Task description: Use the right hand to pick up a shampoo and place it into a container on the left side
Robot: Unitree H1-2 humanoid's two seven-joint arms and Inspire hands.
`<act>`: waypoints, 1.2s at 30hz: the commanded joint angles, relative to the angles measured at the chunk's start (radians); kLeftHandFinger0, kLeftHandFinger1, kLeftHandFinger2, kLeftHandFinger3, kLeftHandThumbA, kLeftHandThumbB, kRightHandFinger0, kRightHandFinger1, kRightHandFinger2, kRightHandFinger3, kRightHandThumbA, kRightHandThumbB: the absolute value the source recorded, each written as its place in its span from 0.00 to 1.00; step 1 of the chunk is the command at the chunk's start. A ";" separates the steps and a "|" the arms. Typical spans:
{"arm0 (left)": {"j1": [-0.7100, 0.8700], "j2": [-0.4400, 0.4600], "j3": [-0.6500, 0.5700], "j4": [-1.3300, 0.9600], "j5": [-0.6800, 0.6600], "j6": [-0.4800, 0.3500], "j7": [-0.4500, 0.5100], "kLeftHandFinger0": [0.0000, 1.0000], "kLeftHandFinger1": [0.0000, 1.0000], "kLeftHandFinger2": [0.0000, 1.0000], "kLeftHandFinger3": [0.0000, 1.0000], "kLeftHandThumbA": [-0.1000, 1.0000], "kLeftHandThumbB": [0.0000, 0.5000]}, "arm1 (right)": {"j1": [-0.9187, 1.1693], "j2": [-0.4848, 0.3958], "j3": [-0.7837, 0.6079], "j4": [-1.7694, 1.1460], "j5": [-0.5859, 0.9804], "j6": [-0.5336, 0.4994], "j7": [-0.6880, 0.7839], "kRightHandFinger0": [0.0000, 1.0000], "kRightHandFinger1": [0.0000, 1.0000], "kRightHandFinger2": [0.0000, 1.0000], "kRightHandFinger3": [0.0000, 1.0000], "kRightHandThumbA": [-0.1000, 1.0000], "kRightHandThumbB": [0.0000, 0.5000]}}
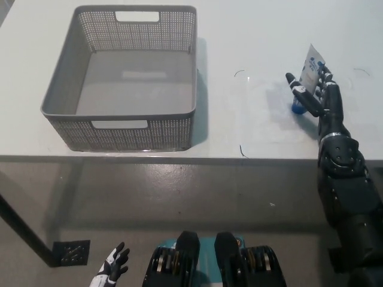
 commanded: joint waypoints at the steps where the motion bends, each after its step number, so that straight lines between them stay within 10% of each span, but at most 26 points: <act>1: 0.008 0.012 -0.004 -0.020 -0.010 -0.040 -0.013 1.00 1.00 1.00 1.00 0.99 0.75 | -0.112 -0.027 0.010 0.107 0.005 -0.105 -0.026 1.00 1.00 1.00 1.00 0.85 0.97; 6: 0.002 0.014 -0.005 -0.024 -0.004 -0.029 -0.012 1.00 1.00 1.00 1.00 1.00 0.76 | -0.206 -0.046 0.021 0.274 0.005 -0.110 -0.041 1.00 1.00 1.00 1.00 0.81 0.93; 9: 0.003 0.013 -0.006 -0.017 -0.017 -0.040 -0.020 1.00 1.00 1.00 1.00 1.00 0.74 | -0.250 -0.045 0.016 0.356 0.008 -0.135 -0.104 1.00 1.00 1.00 1.00 0.61 0.86; 10: 0.004 0.013 -0.005 -0.015 -0.014 -0.046 -0.017 1.00 1.00 1.00 1.00 1.00 0.72 | -0.277 -0.038 -0.024 0.396 0.042 -0.128 -0.175 0.23 0.19 0.25 0.47 0.08 0.43; 11: 0.004 0.013 -0.005 -0.015 -0.012 -0.046 -0.016 1.00 1.00 1.00 1.00 1.00 0.72 | -0.282 -0.038 -0.025 0.407 0.043 -0.133 -0.182 0.05 0.09 0.22 0.30 0.02 0.55; 12: 0.004 0.015 -0.002 -0.017 -0.023 -0.040 -0.022 1.00 1.00 1.00 1.00 0.99 0.73 | -0.281 -0.040 -0.017 0.419 0.031 -0.169 -0.200 0.00 0.00 0.15 0.10 0.00 0.41; 14: 0.002 0.018 0.001 -0.024 -0.013 -0.030 -0.018 1.00 1.00 1.00 1.00 1.00 0.72 | -0.281 -0.042 -0.019 0.427 0.036 -0.209 -0.198 0.00 0.00 0.35 0.32 0.00 0.33; 22: 0.004 0.018 0.005 -0.004 -0.027 -0.038 -0.023 1.00 1.00 1.00 1.00 0.97 0.77 | -0.258 -0.042 -0.015 0.418 0.045 -0.239 -0.195 0.00 0.16 0.61 0.59 0.00 0.30; 36: 0.014 0.019 0.003 0.001 -0.015 -0.040 -0.021 1.00 1.00 1.00 1.00 1.00 0.80 | -0.256 -0.039 -0.028 0.338 0.074 -0.301 -0.183 0.00 0.21 0.58 0.56 0.00 0.42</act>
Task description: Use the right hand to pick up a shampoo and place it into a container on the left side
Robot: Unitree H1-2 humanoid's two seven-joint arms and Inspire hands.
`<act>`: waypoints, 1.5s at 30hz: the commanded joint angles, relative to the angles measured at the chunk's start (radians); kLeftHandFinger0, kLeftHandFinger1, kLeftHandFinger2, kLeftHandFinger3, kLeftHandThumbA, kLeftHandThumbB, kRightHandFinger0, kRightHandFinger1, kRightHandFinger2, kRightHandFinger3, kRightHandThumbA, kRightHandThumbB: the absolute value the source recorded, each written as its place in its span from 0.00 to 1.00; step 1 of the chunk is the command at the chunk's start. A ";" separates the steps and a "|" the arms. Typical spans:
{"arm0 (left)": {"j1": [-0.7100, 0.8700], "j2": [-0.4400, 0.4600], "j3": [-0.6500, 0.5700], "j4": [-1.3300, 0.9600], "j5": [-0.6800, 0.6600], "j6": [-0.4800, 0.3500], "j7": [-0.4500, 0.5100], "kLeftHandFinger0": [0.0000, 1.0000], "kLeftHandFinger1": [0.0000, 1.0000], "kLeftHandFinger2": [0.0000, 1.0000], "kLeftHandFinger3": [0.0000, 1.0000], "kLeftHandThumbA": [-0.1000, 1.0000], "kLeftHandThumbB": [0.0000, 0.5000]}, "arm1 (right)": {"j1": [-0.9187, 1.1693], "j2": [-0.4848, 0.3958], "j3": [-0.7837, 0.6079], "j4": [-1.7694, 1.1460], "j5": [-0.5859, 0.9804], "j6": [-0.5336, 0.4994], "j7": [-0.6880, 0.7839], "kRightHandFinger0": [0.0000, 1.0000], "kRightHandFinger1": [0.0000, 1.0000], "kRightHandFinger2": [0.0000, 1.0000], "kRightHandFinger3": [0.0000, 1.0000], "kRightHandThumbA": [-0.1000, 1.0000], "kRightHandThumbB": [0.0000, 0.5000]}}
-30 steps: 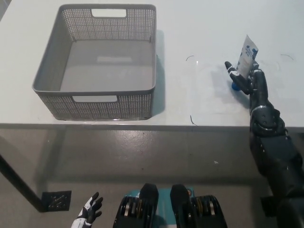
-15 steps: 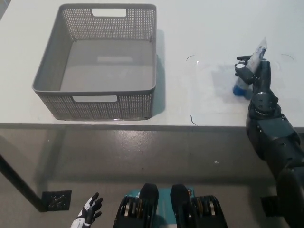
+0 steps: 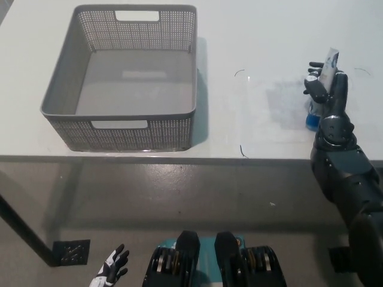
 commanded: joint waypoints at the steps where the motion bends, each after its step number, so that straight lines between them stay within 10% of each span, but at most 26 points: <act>1: 0.012 0.010 0.001 -0.009 -0.007 -0.029 -0.005 1.00 1.00 1.00 1.00 1.00 0.80 | -0.051 -0.010 0.000 -0.075 0.018 -0.089 -0.003 0.00 0.22 0.59 0.56 0.00 0.44; 12: 0.010 0.005 0.004 -0.014 -0.029 -0.023 -0.013 1.00 1.00 1.00 1.00 0.99 0.77 | -0.045 0.015 0.004 -0.301 0.009 -0.023 -0.008 0.00 0.09 0.48 0.58 0.00 0.25; 19: 0.011 0.008 0.002 -0.013 -0.005 -0.022 -0.003 1.00 1.00 1.00 1.00 1.00 0.76 | -0.049 0.070 0.000 -0.517 0.043 0.074 0.027 0.00 0.18 0.62 0.72 0.00 0.20; 38: 0.004 0.020 -0.013 -0.012 0.016 -0.029 -0.016 1.00 1.00 1.00 1.00 1.00 0.67 | -0.174 0.267 0.069 -0.517 -0.007 0.116 -0.027 0.00 0.17 0.59 0.70 0.00 0.22; 45: 0.000 0.016 -0.015 -0.010 -0.014 -0.023 -0.033 1.00 1.00 1.00 1.00 0.99 0.66 | -0.209 0.311 0.076 -0.481 -0.004 0.122 -0.052 0.00 0.16 0.54 0.64 0.00 0.41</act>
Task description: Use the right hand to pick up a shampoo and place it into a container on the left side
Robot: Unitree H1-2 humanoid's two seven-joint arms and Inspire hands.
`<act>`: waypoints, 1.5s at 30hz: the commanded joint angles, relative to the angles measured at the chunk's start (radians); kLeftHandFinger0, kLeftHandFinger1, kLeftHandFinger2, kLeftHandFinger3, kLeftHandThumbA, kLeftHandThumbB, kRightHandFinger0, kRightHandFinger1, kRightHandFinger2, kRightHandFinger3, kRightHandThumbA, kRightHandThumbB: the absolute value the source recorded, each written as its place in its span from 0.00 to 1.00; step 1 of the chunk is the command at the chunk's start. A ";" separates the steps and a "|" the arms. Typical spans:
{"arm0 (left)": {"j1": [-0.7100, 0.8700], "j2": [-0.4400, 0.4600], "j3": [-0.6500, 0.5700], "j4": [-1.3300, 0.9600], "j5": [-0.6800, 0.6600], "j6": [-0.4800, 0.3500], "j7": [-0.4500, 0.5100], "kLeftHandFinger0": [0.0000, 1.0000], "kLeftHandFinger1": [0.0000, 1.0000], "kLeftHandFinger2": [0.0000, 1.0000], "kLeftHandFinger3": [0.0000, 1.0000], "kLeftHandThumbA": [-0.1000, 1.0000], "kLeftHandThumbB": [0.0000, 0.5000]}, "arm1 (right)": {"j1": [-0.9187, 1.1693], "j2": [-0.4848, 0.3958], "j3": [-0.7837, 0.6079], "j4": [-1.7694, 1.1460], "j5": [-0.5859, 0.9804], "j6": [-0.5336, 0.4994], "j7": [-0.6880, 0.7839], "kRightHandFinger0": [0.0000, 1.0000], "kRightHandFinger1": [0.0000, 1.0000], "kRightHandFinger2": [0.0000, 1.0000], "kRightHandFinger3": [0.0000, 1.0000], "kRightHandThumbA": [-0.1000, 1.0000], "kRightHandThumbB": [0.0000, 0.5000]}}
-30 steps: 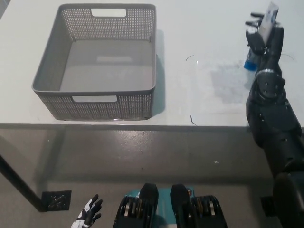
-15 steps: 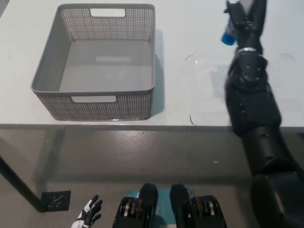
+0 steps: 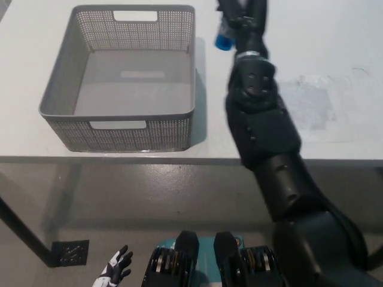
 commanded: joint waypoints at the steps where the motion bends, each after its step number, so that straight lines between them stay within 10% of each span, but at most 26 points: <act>1: -0.003 0.013 -0.012 -0.022 0.005 -0.010 -0.015 1.00 1.00 1.00 1.00 1.00 0.63 | -0.119 0.047 0.037 0.027 -0.038 -0.016 -0.032 0.00 0.13 0.55 0.67 0.00 0.25; 23: -0.048 0.027 -0.082 -0.028 0.017 -0.002 -0.040 1.00 1.00 1.00 1.00 0.96 0.71 | -0.247 0.153 0.070 0.409 -0.025 -0.079 -0.053 0.00 0.19 0.65 0.75 0.00 0.20; 34: -0.065 0.033 -0.097 -0.059 0.039 0.035 -0.049 1.00 1.00 1.00 1.00 0.99 0.71 | -0.245 0.131 0.131 0.548 -0.065 -0.052 -0.035 0.05 0.28 0.76 0.78 0.01 0.36; 35: -0.067 0.035 -0.098 -0.060 0.043 0.035 -0.050 1.00 1.00 1.00 1.00 0.99 0.71 | -0.244 0.129 0.135 0.550 -0.068 -0.053 -0.038 0.01 0.20 0.59 0.58 0.02 0.36; 36: -0.067 0.037 -0.100 -0.066 0.047 0.040 -0.052 1.00 1.00 1.00 1.00 0.99 0.71 | -0.242 0.122 0.145 0.550 -0.072 -0.045 -0.012 0.41 0.60 0.90 1.00 0.38 0.46; 37: -0.068 0.037 -0.101 -0.068 0.046 0.041 -0.054 1.00 1.00 1.00 1.00 0.99 0.71 | -0.240 0.118 0.152 0.550 -0.075 -0.041 0.004 0.48 0.63 0.88 1.00 0.48 0.48; 38: -0.068 0.039 -0.102 -0.072 0.043 0.047 -0.058 1.00 1.00 1.00 1.00 0.99 0.72 | -0.235 0.109 0.168 0.548 -0.083 -0.042 0.038 0.84 1.00 1.00 1.00 0.61 0.60; 40: -0.071 0.042 -0.103 -0.073 0.042 0.048 -0.061 1.00 1.00 1.00 1.00 1.00 0.73 | -0.233 0.101 0.188 0.548 -0.091 -0.033 0.060 1.00 1.00 1.00 1.00 0.73 0.74; 45: -0.078 0.053 -0.111 -0.066 0.049 0.034 -0.062 1.00 1.00 1.00 1.00 1.00 0.72 | -0.229 0.071 0.225 0.537 -0.105 -0.016 0.105 1.00 1.00 1.00 1.00 0.96 0.84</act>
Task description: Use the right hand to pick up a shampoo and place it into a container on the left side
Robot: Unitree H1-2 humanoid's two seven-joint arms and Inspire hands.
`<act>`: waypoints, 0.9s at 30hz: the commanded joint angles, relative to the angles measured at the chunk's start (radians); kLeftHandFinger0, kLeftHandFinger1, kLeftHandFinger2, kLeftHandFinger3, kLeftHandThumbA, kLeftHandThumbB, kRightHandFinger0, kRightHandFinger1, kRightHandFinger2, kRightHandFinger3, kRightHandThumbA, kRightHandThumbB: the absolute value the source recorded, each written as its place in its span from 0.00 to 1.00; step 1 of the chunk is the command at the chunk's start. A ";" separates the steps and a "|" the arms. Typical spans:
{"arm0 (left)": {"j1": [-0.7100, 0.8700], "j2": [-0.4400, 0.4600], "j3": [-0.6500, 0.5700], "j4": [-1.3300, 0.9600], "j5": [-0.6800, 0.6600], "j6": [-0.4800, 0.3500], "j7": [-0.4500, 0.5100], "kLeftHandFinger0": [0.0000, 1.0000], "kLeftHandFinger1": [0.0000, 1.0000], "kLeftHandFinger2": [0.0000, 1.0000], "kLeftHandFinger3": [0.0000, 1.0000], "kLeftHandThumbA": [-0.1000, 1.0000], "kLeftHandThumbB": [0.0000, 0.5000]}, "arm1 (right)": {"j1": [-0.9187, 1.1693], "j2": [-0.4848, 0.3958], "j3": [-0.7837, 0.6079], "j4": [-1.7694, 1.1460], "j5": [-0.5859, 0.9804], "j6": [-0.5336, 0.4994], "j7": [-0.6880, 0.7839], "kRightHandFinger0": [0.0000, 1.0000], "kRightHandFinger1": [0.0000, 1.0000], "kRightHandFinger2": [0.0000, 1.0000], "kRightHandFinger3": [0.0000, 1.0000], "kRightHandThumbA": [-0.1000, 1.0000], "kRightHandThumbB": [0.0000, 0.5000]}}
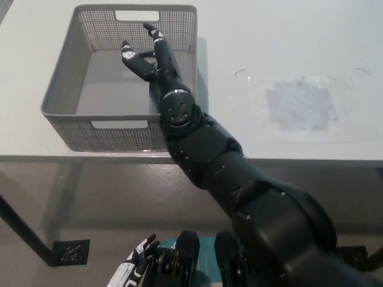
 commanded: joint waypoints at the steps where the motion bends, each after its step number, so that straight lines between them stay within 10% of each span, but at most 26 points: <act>1: -0.011 0.017 -0.011 -0.027 0.010 -0.003 -0.024 1.00 1.00 1.00 1.00 1.00 0.73 | -0.054 -0.026 0.028 -0.026 -0.033 -0.016 0.060 1.00 1.00 1.00 1.00 0.96 0.82; 15: -0.024 0.015 -0.009 -0.027 0.004 0.020 -0.030 1.00 1.00 1.00 1.00 0.99 0.73 | -0.065 -0.105 -0.013 -0.200 0.005 -0.076 0.101 1.00 1.00 1.00 1.00 1.00 0.79; 20: -0.043 0.026 -0.007 -0.025 0.010 0.024 -0.036 1.00 1.00 1.00 1.00 0.99 0.71 | -0.011 -0.180 -0.029 -0.512 -0.010 0.038 0.100 1.00 1.00 1.00 1.00 1.00 0.93; 27: -0.038 0.024 0.001 -0.011 -0.002 0.017 -0.034 1.00 1.00 1.00 1.00 0.98 0.71 | 0.133 -0.297 -0.075 -1.000 0.025 0.184 0.166 1.00 1.00 1.00 1.00 1.00 0.86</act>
